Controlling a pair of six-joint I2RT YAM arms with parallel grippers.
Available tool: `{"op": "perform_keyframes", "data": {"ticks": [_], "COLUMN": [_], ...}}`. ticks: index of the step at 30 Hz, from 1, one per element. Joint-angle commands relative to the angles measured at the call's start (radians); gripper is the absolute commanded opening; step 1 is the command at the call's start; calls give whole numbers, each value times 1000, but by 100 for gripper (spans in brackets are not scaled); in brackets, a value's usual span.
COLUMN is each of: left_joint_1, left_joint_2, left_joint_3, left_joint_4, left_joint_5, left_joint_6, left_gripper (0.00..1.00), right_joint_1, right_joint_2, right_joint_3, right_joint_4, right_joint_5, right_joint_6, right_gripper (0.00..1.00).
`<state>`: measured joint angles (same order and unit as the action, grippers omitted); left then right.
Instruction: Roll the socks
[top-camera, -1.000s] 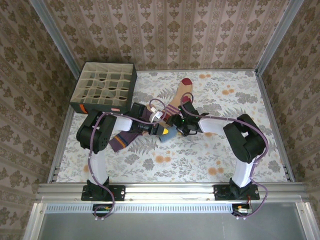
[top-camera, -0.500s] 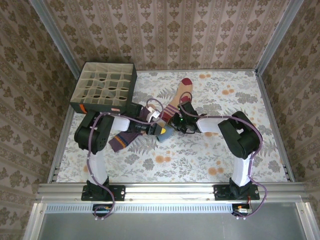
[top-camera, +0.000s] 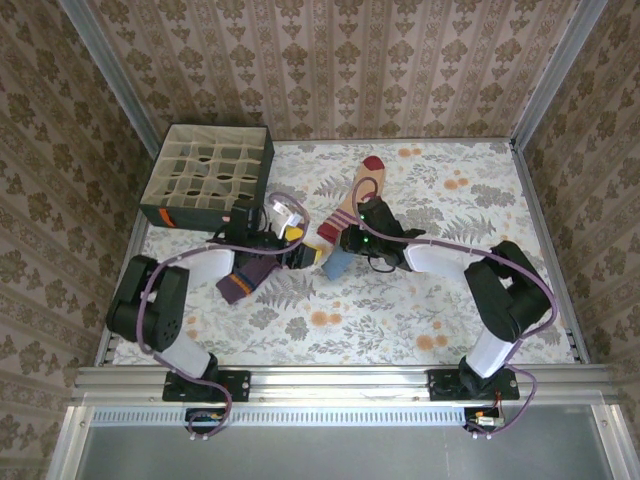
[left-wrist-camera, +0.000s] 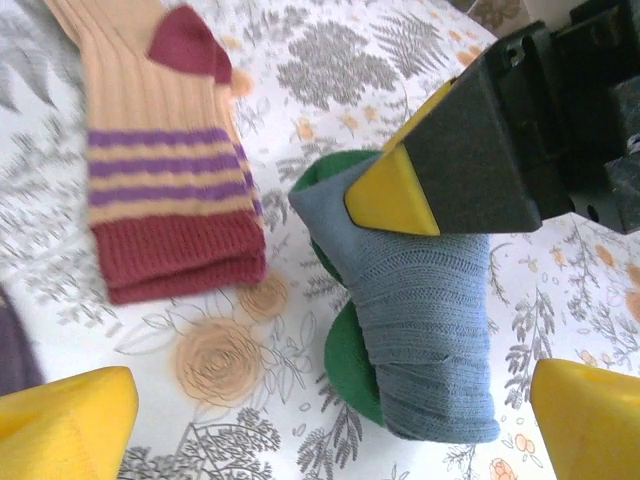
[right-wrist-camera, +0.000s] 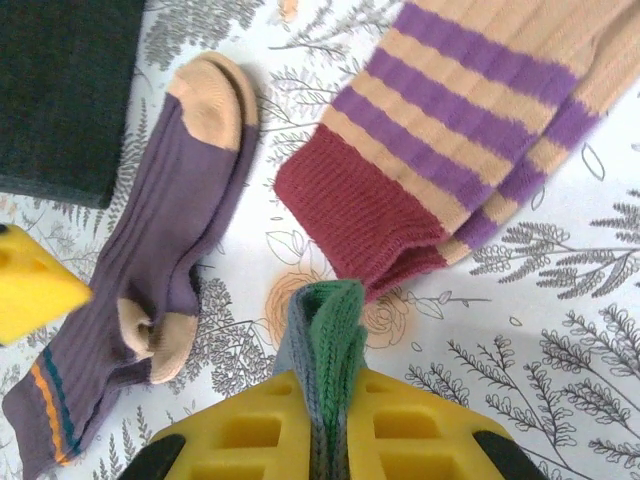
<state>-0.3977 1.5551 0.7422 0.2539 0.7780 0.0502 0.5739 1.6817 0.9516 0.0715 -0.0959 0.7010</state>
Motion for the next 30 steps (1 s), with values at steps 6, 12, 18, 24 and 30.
{"op": "perform_keyframes", "data": {"ticks": [6, 12, 18, 24, 30], "left_joint_1": [11, 111, 260, 383, 399], "left_joint_2": [-224, -334, -281, -149, 12], "left_joint_3": [-68, -88, 45, 206, 356], "left_joint_4": [-13, -90, -300, -415, -510], "left_joint_5": [-247, -476, -477, -479, -485], "left_joint_6": [50, -119, -116, -156, -140], "left_gripper": [100, 100, 100, 73, 52], "right_joint_1": [17, 32, 55, 91, 114], "right_joint_2": [-98, -86, 95, 328, 568], "right_joint_3": [-1, 136, 440, 777, 1121], "right_joint_4": [21, -28, -117, -143, -162], "right_joint_5": [-10, -31, -45, -48, -32], "right_joint_6": [-275, -420, -517, -605, -653], "right_gripper": [0, 0, 0, 0, 0]}}
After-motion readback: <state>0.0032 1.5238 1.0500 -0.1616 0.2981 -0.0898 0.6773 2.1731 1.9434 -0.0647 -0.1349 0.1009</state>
